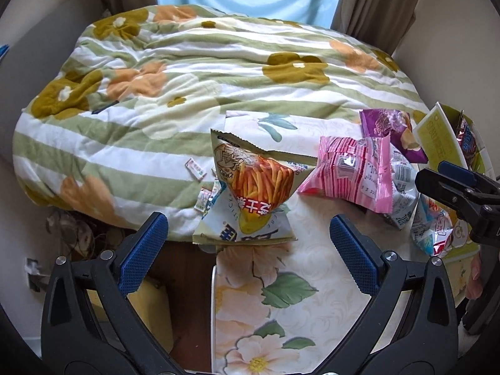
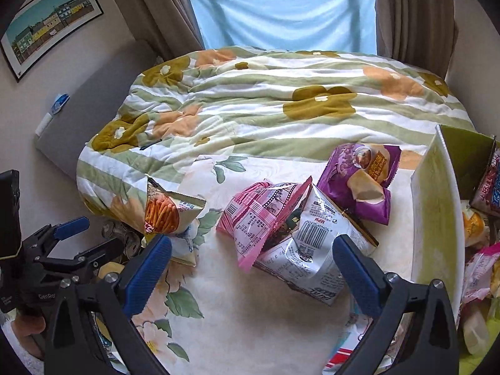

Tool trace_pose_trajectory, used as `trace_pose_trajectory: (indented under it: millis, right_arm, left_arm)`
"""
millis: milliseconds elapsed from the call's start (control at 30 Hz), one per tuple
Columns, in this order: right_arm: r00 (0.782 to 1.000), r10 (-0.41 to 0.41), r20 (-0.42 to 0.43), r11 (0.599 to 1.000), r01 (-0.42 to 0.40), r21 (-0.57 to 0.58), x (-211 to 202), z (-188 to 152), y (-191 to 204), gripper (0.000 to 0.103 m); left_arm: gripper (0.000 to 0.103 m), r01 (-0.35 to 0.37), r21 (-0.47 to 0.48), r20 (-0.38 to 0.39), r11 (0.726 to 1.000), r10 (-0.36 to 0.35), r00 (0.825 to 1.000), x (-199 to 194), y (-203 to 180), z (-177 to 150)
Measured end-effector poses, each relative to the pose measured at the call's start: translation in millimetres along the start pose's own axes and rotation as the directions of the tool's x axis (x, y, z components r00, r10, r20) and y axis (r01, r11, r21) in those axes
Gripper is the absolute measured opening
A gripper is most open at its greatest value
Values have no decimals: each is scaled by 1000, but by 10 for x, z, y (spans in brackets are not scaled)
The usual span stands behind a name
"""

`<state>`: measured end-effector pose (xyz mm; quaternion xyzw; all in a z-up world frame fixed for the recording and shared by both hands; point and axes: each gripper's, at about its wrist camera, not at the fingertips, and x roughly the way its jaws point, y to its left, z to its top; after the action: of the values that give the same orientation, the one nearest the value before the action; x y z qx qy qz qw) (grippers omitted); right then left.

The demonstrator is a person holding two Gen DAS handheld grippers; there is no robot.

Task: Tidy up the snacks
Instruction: 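Grasp the orange fries bag with the left tool while the right tool grasps the pink striped bag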

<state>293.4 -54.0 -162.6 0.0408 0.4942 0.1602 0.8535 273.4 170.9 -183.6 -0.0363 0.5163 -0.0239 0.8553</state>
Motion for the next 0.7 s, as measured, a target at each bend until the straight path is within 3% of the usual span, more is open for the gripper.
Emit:
trace_pose_trajectory:
  millis: [233, 467, 600, 667, 700]
  right_arm:
    - [998, -50, -44, 995, 53, 82, 487, 89, 22, 103]
    - [993, -97, -74, 989, 104, 106, 787, 161, 37, 103]
    - [989, -132, -70, 987, 137, 88, 881, 221, 63, 102]
    - [987, -145, -71, 986, 150, 69, 919, 252, 95, 99]
    - [986, -150, -74, 986, 154, 58, 944, 265, 116, 98]
  left_arm:
    - [102, 46, 48, -61, 998, -43, 997, 551, 111, 96]
    - [101, 78, 96, -97, 992, -69, 993, 831, 46, 99]
    - [90, 72, 123, -115, 990, -58, 992, 942, -5, 96]
    - [74, 75, 122, -130, 990, -59, 990, 995, -7, 94]
    - [73, 77, 120, -135, 990, -60, 989, 1013, -4, 88]
